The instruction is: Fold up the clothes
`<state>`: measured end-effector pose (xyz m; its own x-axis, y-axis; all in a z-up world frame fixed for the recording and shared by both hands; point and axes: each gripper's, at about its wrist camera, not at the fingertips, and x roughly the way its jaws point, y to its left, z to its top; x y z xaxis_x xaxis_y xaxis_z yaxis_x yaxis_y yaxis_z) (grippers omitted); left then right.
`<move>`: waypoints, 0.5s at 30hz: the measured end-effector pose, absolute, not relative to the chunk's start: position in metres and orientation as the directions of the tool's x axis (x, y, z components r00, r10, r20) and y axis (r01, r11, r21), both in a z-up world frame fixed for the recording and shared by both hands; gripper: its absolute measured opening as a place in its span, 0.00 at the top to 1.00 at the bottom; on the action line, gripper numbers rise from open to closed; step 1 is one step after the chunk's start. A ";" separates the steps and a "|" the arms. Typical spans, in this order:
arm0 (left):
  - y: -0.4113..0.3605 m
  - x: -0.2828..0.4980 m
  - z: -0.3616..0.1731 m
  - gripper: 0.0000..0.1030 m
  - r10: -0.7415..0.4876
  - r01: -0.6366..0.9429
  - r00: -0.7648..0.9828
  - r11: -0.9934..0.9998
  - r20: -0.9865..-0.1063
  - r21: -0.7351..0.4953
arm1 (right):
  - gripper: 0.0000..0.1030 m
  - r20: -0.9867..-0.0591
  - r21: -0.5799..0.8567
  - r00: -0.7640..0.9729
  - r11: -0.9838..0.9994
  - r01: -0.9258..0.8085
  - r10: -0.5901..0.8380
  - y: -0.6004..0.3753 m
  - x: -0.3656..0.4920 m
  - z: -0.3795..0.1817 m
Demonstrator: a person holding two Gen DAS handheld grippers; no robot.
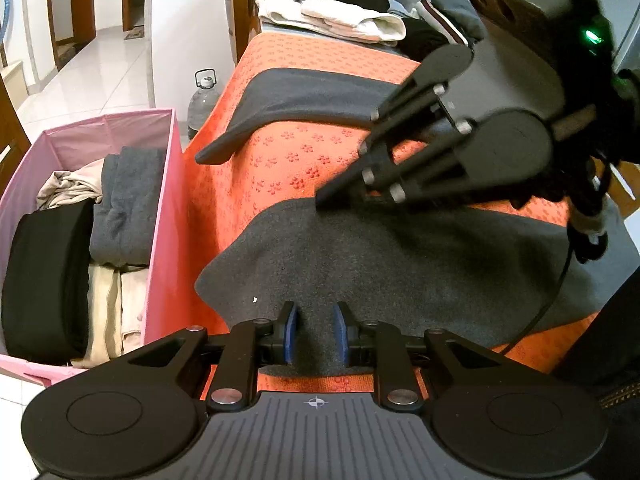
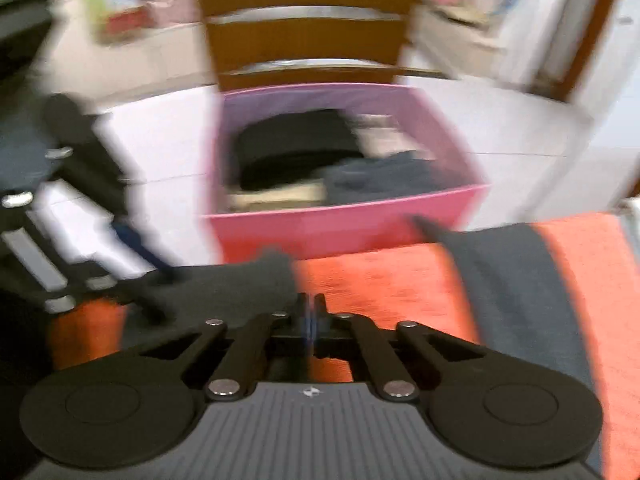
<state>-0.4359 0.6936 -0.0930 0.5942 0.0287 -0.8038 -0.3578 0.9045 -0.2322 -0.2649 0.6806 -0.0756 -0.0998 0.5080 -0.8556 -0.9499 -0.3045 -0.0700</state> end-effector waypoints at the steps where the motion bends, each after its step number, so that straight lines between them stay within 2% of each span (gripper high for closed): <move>1: 0.694 -0.437 -0.093 0.76 0.026 -0.365 0.597 0.899 -0.802 -0.242 | 0.98 -0.854 -0.112 -0.047 -0.272 -0.956 0.519 0.682 -0.263 -0.075; 4: 0.702 -0.446 -0.094 0.76 0.015 -0.416 0.618 0.855 -0.786 -0.311 | 0.98 -0.839 -0.009 -0.131 -0.254 -0.967 0.528 0.679 -0.255 -0.064; 9: 0.733 -0.480 -0.103 0.77 0.051 -0.570 0.685 0.659 -0.727 -0.490 | 0.97 -0.841 0.065 -0.211 -0.294 -0.954 0.498 0.666 -0.267 -0.061; 15: 0.763 -0.493 -0.137 0.77 -0.034 -0.625 0.723 0.395 -0.690 -0.673 | 0.97 -0.843 0.179 -0.297 -0.289 -0.941 0.448 0.650 -0.278 -0.069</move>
